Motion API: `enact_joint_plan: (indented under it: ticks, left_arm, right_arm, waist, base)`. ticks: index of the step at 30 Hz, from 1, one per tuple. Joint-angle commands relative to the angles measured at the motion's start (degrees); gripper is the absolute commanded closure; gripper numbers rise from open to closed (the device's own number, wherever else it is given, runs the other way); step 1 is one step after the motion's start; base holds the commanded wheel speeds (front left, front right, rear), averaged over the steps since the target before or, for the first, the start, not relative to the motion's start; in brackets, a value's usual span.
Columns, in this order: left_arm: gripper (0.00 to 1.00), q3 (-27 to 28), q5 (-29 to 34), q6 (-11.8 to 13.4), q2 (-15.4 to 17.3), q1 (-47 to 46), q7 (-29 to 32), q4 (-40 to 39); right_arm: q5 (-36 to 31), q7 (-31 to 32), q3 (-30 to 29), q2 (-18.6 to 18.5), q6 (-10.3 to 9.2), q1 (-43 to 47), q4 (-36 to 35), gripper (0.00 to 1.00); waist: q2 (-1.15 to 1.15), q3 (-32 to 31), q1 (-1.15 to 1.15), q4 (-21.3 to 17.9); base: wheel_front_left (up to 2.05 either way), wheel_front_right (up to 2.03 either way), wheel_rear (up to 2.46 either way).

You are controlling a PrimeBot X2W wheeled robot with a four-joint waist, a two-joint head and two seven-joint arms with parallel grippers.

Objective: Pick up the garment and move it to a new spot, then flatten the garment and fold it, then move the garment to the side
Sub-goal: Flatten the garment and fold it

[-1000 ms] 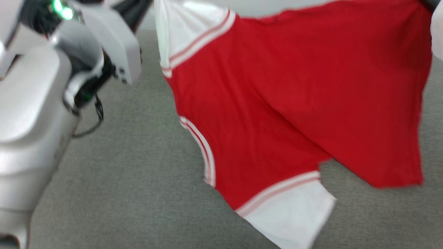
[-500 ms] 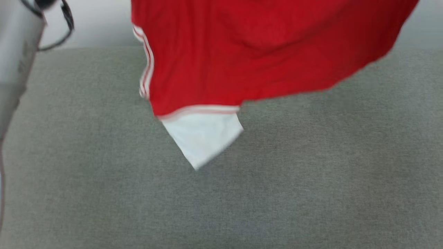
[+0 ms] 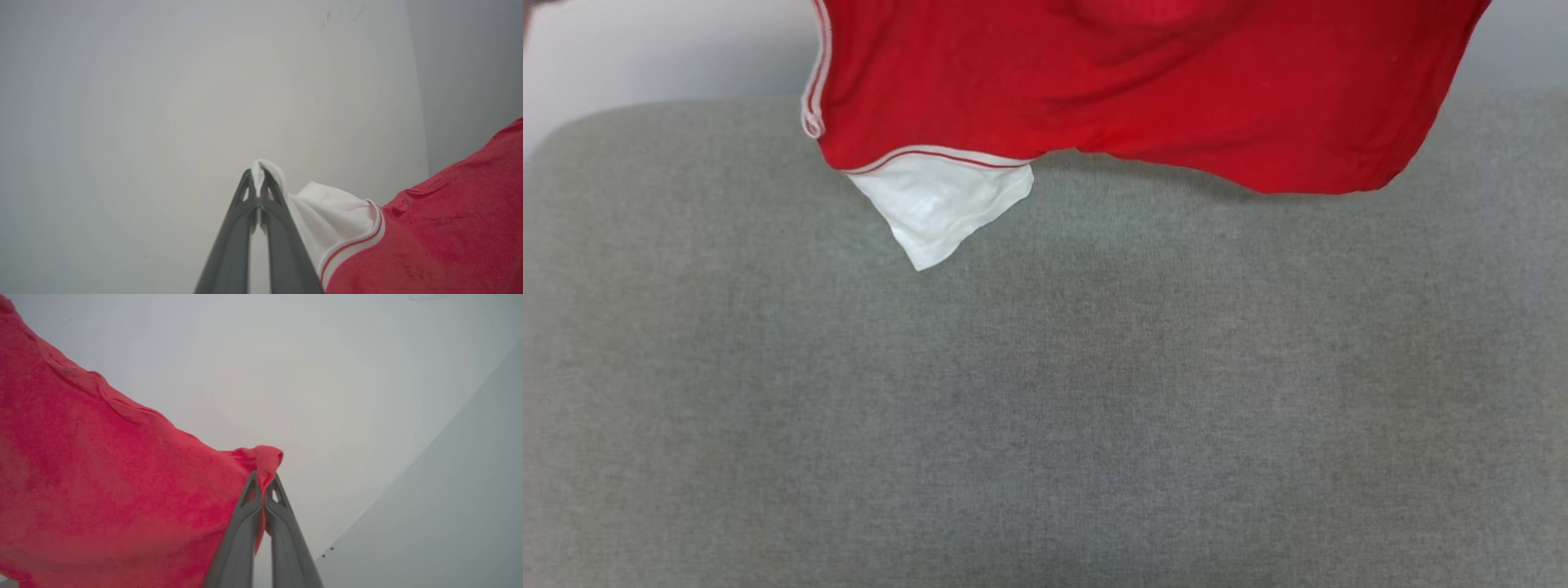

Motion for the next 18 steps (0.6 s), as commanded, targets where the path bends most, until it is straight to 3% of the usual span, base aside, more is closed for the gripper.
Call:
enact_joint_plan:
  ticks: [1, 10, 18]
  left_arm:
    - [1.00, -0.25, 0.21, 0.15, 0.23, -1.27, -1.01, 0.36]
    - [1.00, -1.80, 4.89, 1.33, 1.39, -11.83, -7.89, 7.49]
    - [1.00, 2.16, 6.15, 6.20, 0.14, -24.51, -17.44, 11.81]
  right_arm:
    - [-0.33, -0.53, -0.51, 0.28, -0.08, -0.73, 0.22, 1.00]
    - [-7.38, -7.83, -4.53, 2.86, -0.08, -7.56, 6.44, 1.00]
    - [-20.57, -19.02, -13.37, 6.71, -0.08, -17.32, 15.44, 1.00]
  waist:
    - [0.00, 1.94, 0.00, -0.36]
    - [0.00, 13.99, 0.00, -2.80]
    - [0.00, 27.22, 0.00, -3.86]
  base:
    - [0.00, 0.00, 0.00]
    - [0.00, 0.00, 0.00]
    - [0.00, 0.00, 0.00]
